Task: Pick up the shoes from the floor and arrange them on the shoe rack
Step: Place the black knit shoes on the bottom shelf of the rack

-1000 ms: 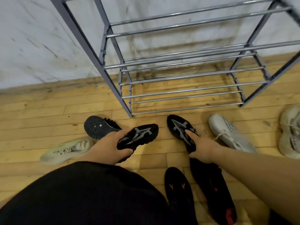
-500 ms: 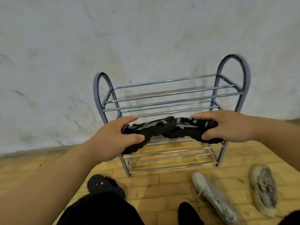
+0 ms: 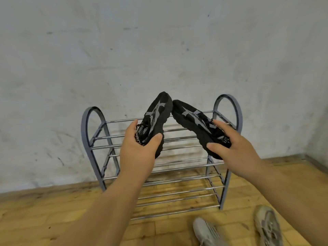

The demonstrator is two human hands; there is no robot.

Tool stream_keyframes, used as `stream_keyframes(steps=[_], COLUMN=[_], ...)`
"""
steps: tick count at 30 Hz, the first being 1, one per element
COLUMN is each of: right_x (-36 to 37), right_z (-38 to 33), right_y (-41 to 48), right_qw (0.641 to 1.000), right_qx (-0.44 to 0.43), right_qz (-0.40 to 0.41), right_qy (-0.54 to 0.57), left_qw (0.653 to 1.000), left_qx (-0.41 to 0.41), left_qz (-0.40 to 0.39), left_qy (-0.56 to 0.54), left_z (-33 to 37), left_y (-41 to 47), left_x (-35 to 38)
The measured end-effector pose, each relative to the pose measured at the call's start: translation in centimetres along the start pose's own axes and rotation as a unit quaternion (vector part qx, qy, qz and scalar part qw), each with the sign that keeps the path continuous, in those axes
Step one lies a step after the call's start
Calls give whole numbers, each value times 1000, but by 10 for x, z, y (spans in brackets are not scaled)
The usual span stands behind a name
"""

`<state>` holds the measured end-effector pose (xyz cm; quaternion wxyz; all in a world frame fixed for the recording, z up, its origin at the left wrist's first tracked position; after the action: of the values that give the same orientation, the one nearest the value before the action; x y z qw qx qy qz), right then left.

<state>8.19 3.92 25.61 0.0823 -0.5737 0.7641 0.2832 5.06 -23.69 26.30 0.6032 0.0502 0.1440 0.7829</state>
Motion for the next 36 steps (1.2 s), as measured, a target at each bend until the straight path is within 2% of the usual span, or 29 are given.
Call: stream_keyframes(steps=[2, 6, 12, 16, 19, 22, 27, 32, 36], right_x=[9, 29, 66, 62, 56, 46, 41, 41, 39], right_z=[3, 17, 58, 63, 65, 69, 77, 79, 72], right_y=[7, 31, 58, 65, 65, 69, 70, 62, 55], right_qw=[1000, 998, 994, 994, 983, 964, 944, 937, 937], right_qx=[-7, 8, 95, 103, 131, 172, 218, 225, 205], right_qz=[28, 69, -10, -44, -67, -51, -69, -66, -45], right_qy=[-7, -12, -61, -13, 107, 196, 238, 258, 278], left_qw=[1000, 999, 978, 981, 980, 965, 937, 938, 955], left_qx=[-9, 5, -66, -97, -131, -191, -256, -238, -156], left_qz=[20, 28, -84, -111, -142, -172, -196, -213, -245], left_qy=[-9, 45, 178, 128, 55, -47, -134, -136, -59], left_z=[-7, -11, -47, -64, -71, -75, -85, -84, -69], left_y=[7, 26, 38, 52, 58, 62, 64, 60, 51], left_x=[5, 22, 59, 53, 48, 43, 33, 31, 30])
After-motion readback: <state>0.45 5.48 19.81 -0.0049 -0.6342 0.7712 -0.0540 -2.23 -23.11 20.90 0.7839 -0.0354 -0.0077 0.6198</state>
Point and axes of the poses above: each hand's wrist, its own y-axis towards the middle knuckle, its own x-axis out of the palm, z = x × y, the point moved 6 cm from there along y, towards the middle knuckle, and after that the axes turned 1 degree about z, right-handed, at the moved point
